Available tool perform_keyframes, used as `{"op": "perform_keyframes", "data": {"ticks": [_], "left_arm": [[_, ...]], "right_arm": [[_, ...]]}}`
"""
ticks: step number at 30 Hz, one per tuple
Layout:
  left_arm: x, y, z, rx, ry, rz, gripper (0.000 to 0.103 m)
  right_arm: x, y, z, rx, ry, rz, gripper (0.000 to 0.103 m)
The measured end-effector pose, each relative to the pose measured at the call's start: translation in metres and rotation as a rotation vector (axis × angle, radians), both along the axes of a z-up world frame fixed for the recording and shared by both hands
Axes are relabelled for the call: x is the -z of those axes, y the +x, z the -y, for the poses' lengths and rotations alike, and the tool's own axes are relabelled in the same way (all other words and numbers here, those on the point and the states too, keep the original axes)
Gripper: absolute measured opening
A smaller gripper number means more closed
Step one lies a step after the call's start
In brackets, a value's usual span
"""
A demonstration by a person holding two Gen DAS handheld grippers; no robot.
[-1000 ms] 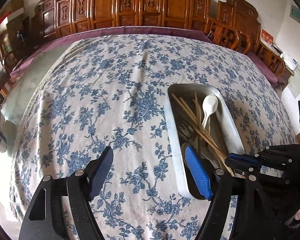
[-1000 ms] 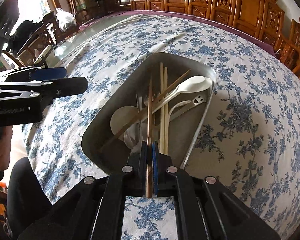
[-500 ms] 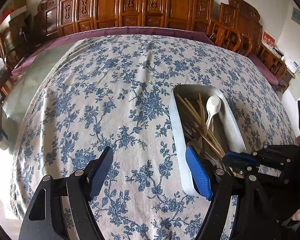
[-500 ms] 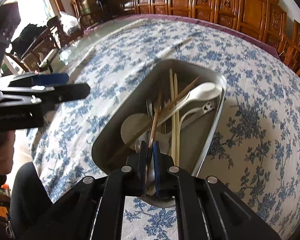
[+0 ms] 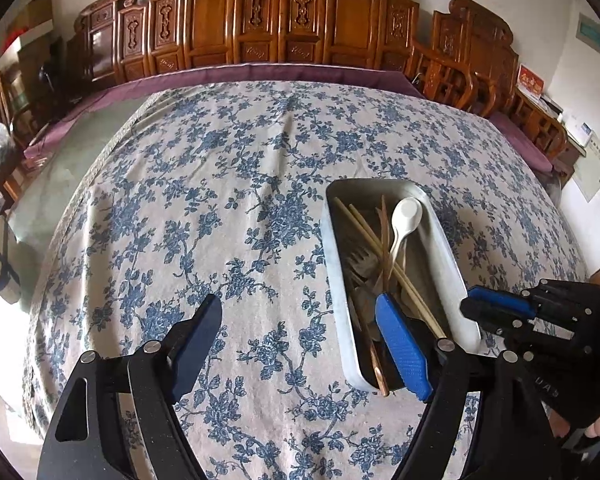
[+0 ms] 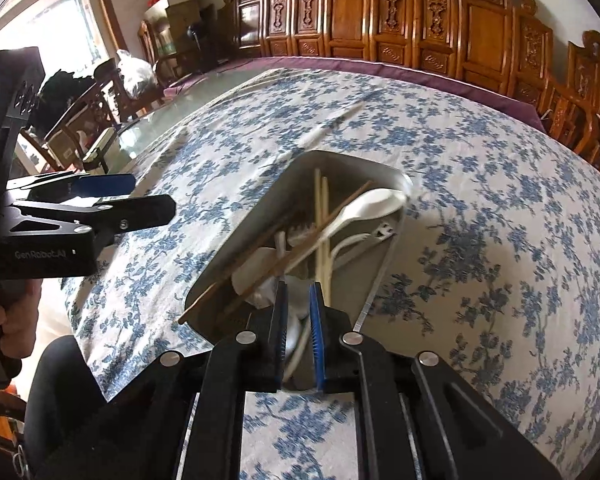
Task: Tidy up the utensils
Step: 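Lower the bamboo chopstick into the grey tray and open the right tool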
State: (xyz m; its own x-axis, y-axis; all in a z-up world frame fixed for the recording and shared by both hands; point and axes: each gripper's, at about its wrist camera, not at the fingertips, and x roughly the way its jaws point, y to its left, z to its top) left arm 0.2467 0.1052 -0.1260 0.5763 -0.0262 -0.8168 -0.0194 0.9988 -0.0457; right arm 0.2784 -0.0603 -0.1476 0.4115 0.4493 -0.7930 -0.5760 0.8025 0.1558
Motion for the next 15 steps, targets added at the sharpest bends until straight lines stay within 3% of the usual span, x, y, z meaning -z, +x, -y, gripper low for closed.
{"op": "perform_keyframes", "data": {"ticks": [9, 11, 15], "left_arm": [[-0.009, -0.007, 0.018, 0.017, 0.008, 0.023, 0.077], [-0.013, -0.01, 0.023, 0.017, 0.021, 0.037, 0.083], [-0.023, -0.018, 0.035, 0.021, 0.033, 0.069, 0.09]], "right_arm": [[-0.013, -0.016, 0.03, 0.031, 0.013, 0.042, 0.013], [-0.017, -0.02, 0.037, 0.05, 0.02, 0.053, 0.014], [-0.028, -0.03, 0.061, 0.118, 0.044, 0.084, 0.039]]}}
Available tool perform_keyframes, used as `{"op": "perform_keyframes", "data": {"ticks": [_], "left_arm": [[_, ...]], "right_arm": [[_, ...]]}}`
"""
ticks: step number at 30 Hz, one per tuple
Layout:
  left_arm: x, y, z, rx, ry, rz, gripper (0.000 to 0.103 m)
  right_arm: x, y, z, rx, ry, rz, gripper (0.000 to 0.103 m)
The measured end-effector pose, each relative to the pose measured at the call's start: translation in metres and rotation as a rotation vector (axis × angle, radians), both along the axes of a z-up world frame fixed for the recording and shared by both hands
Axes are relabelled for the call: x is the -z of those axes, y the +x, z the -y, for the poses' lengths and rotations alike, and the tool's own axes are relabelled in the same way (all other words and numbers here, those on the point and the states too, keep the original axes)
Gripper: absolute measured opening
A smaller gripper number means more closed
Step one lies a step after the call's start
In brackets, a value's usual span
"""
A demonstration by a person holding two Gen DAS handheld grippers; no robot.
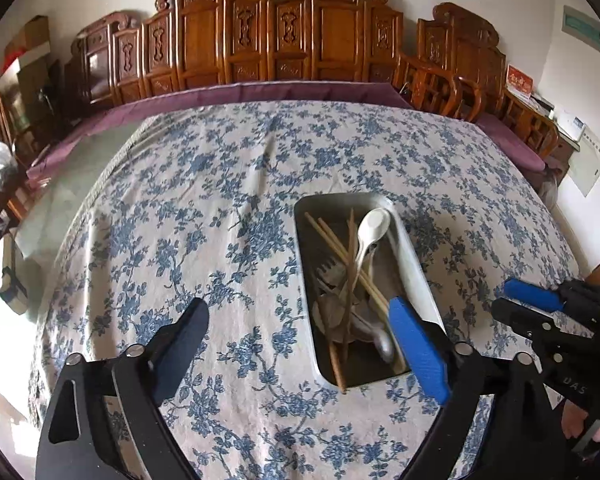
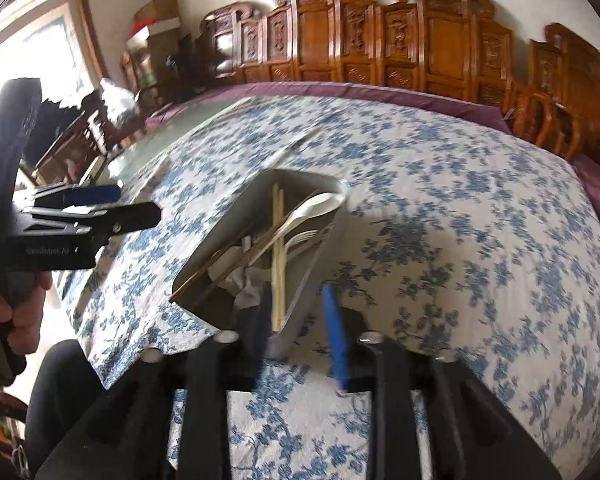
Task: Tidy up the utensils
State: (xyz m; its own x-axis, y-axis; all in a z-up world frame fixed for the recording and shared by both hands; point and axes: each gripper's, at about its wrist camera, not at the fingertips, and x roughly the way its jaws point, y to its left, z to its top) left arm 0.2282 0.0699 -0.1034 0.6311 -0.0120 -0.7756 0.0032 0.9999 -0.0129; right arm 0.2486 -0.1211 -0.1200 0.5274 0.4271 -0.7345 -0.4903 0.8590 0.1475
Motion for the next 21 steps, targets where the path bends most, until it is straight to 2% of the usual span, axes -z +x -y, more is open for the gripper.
{"op": "perform_keyframes", "data": {"ticks": [4, 6, 8, 9, 11, 14, 21], "left_arm": [[-0.01, -0.01, 0.016, 0.015, -0.006, 0.024, 0.091], [-0.015, -0.015, 0.025, 0.025, -0.004, 0.035, 0.091], [-0.022, -0.022, 0.037, 0.035, 0.009, 0.048, 0.096], [-0.025, -0.025, 0.041, 0.042, 0.007, 0.058, 0.095], [-0.033, -0.033, 0.053, 0.061, 0.006, 0.08, 0.096], [-0.042, -0.044, 0.066, 0.084, -0.009, 0.094, 0.096], [-0.058, -0.073, 0.089, 0.084, 0.005, 0.125, 0.095]], "right_arm": [[-0.011, -0.012, 0.024, 0.063, 0.016, 0.027, 0.054], [-0.018, -0.018, 0.036, 0.093, 0.024, 0.045, 0.07], [-0.026, -0.025, 0.049, 0.129, 0.022, 0.07, 0.08], [-0.031, -0.029, 0.055, 0.15, 0.02, 0.086, 0.087], [-0.038, -0.035, 0.065, 0.183, 0.02, 0.105, 0.096], [-0.049, -0.044, 0.079, 0.226, 0.03, 0.123, 0.1], [-0.07, -0.072, 0.097, 0.301, -0.012, 0.17, 0.1]]}}
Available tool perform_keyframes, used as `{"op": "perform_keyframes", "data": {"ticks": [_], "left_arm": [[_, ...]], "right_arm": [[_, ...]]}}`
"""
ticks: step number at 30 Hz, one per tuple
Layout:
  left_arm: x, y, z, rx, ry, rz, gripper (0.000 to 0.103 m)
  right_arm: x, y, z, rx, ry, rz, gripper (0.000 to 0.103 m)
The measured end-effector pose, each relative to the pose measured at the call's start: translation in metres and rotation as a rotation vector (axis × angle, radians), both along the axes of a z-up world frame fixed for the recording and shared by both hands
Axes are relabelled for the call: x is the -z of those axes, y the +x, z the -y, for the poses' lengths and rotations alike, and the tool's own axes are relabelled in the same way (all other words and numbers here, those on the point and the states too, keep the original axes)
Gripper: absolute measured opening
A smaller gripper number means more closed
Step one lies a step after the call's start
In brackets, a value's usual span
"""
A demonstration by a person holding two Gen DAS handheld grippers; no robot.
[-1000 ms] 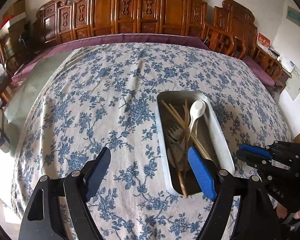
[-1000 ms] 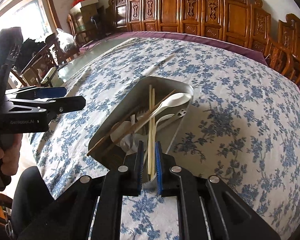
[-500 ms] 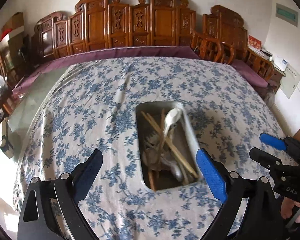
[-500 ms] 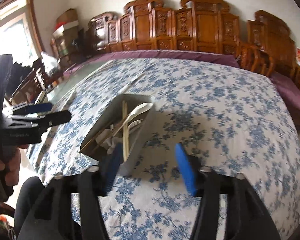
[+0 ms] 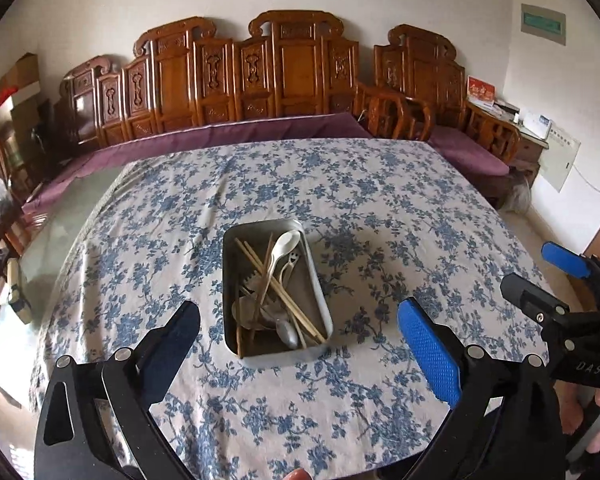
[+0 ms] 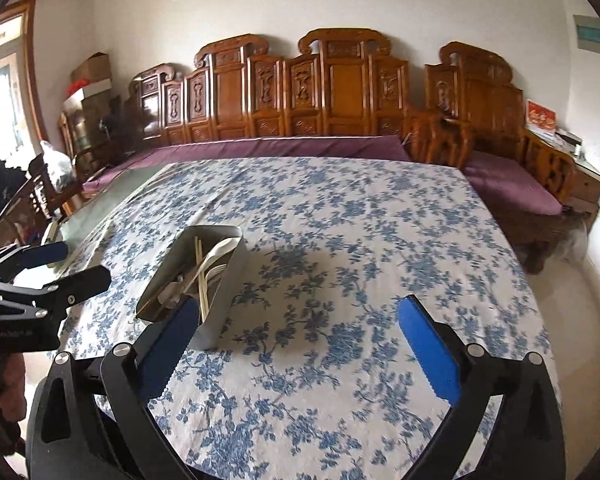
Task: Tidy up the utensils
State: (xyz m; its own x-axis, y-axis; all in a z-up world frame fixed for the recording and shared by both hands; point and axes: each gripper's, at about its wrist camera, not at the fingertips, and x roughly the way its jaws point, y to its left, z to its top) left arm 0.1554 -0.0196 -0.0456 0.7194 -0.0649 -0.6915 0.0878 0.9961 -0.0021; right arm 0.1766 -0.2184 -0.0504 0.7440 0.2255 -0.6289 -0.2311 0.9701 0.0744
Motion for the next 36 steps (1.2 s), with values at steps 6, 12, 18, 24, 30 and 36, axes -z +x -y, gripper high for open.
{"op": "perform_keyframes", "data": {"ticks": [6, 12, 18, 24, 30, 36], "left_arm": [[-0.011, -0.016, 0.009, 0.004, 0.004, 0.007, 0.096], [-0.037, -0.035, 0.014, 0.015, -0.009, 0.063, 0.096], [-0.068, -0.057, 0.015, 0.002, -0.012, 0.136, 0.096], [-0.097, -0.081, 0.01, -0.043, 0.003, 0.214, 0.096], [-0.113, -0.102, 0.001, -0.069, -0.004, 0.261, 0.096], [-0.118, -0.115, -0.004, -0.078, -0.016, 0.281, 0.096]], "right_arm": [[-0.017, -0.023, 0.01, 0.029, -0.003, 0.028, 0.1], [-0.039, -0.04, 0.014, 0.051, -0.001, 0.073, 0.1], [-0.064, -0.058, 0.014, 0.057, 0.015, 0.129, 0.1], [-0.093, -0.077, 0.01, 0.055, 0.02, 0.204, 0.1], [-0.114, -0.095, 0.004, 0.047, 0.014, 0.26, 0.1], [-0.126, -0.108, 0.001, 0.048, 0.014, 0.293, 0.1]]}}
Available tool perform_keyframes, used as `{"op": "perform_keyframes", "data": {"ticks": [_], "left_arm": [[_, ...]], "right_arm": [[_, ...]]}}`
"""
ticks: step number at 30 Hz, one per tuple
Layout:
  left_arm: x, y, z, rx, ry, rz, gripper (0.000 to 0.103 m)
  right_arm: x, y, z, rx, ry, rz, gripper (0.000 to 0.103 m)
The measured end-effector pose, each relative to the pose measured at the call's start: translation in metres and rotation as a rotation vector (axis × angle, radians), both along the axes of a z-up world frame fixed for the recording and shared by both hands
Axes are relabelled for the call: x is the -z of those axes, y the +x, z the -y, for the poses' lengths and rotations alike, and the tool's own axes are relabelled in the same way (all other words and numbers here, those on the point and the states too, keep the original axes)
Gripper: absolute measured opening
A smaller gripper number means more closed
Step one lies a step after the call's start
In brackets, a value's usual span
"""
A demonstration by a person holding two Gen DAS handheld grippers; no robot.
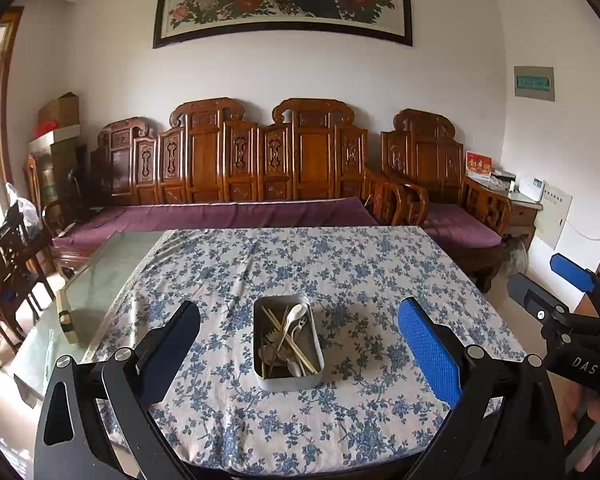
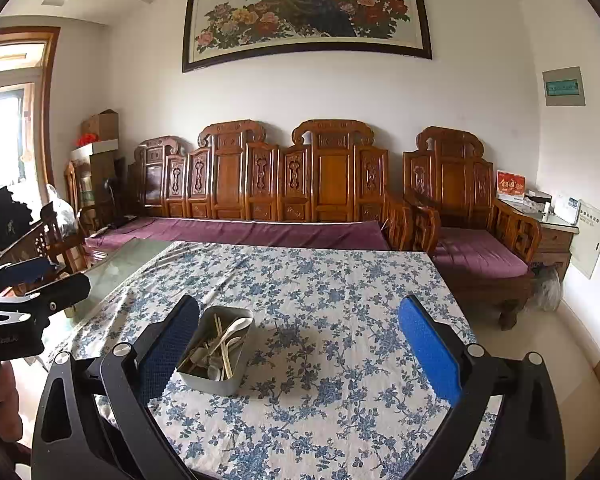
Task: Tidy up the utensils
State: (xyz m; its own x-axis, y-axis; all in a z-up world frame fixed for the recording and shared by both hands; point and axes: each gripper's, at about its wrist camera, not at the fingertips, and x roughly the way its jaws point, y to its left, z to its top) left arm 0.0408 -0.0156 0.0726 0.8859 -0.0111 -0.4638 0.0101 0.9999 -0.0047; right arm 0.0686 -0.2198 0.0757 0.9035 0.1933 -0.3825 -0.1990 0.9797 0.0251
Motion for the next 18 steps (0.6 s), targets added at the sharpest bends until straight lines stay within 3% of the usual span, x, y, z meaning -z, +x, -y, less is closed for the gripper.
{"op": "perform_keyframes", "data": {"ticks": [18], "left_arm": [[0.0002, -0.0052, -0.0014, -0.003, -0.005, -0.005, 0.096]], "right_arm": [[-0.0007, -0.0041, -0.0007, 0.004, 0.009, -0.004, 0.1]]}}
